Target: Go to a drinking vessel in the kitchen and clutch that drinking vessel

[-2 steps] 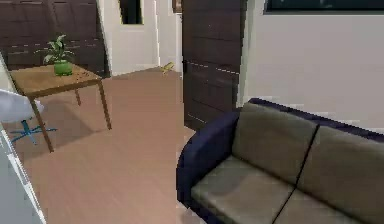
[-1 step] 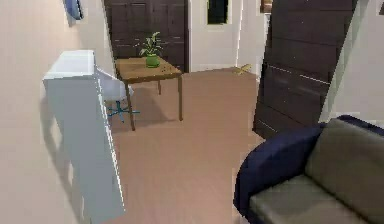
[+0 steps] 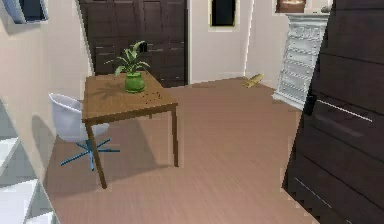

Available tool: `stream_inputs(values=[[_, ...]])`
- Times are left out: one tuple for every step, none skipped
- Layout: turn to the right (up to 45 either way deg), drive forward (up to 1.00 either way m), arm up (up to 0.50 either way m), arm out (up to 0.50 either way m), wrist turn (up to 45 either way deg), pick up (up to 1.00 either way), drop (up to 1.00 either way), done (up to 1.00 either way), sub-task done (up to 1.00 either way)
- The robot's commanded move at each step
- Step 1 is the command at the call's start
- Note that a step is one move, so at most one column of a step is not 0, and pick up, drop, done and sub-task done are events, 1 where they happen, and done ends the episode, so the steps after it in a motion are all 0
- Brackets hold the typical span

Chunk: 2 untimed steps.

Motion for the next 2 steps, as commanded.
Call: stream_inputs(values=[[-3.0, 0.00, 0.00, 0.00, 0.0, 0.00, 0.00, 0.00, 0.00], [0.0, 0.15, 0.00, 0.00, 0.0, 0.00, 0.00, 0.00, 0.00]])
